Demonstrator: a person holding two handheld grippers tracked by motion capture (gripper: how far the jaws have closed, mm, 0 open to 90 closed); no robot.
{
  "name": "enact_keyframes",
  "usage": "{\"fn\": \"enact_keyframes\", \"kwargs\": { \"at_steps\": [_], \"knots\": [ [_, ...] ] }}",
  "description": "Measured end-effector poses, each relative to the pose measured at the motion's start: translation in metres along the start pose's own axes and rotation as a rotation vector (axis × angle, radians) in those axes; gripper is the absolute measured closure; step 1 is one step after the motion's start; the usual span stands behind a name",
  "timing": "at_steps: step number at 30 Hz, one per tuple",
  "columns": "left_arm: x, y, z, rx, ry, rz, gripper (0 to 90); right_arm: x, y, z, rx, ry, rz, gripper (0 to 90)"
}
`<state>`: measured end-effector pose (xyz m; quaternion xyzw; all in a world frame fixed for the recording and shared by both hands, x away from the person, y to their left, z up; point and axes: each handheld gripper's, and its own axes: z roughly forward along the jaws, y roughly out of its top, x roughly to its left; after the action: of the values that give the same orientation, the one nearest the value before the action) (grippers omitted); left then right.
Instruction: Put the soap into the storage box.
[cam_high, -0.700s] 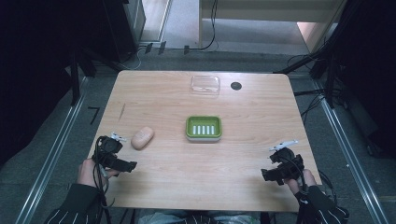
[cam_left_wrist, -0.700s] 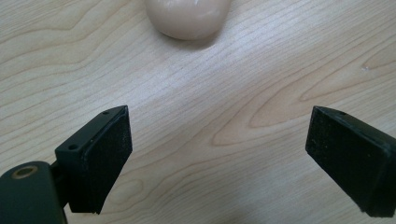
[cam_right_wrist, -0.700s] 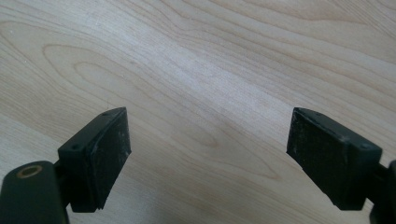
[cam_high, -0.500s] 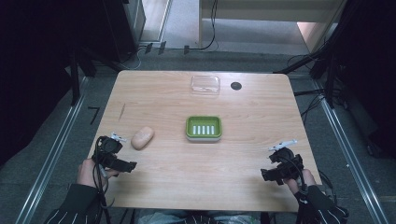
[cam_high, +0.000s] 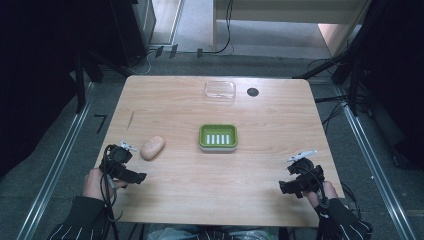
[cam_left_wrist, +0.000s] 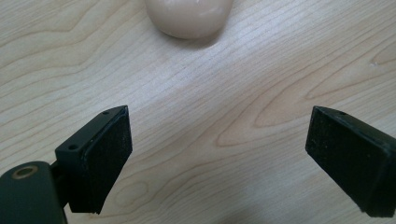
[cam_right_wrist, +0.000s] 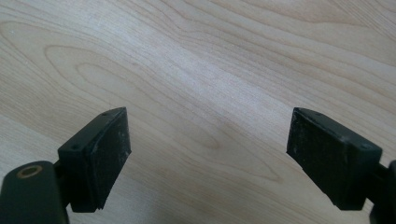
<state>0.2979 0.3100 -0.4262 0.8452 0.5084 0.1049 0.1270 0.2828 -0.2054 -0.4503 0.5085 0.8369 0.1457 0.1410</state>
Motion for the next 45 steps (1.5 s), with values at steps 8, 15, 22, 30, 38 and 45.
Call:
{"fn": "enact_keyframes", "kwargs": {
  "at_steps": [8,15,22,30,38,45],
  "knots": [
    [0.002,0.005,0.002,0.013,0.003,-0.008,7.6,0.000,0.000,0.000,0.003,0.002,0.000,14.2],
    [0.005,0.015,0.003,0.014,-0.005,-0.022,7.5,0.000,0.000,0.000,0.004,-0.002,0.007,14.2],
    [0.003,0.024,0.003,0.006,-0.014,-0.009,6.8,0.000,0.000,0.001,0.006,-0.003,0.005,14.2],
    [0.002,0.031,0.004,0.006,-0.027,0.005,6.4,0.001,0.000,0.001,0.010,-0.003,0.006,14.2],
    [0.005,0.038,0.005,0.009,-0.035,0.012,6.4,0.001,0.000,0.001,0.011,-0.003,0.004,14.2],
    [0.006,0.048,0.008,-0.001,-0.042,0.021,6.4,0.001,0.000,0.001,0.009,-0.003,0.008,14.2]
  ]
}}
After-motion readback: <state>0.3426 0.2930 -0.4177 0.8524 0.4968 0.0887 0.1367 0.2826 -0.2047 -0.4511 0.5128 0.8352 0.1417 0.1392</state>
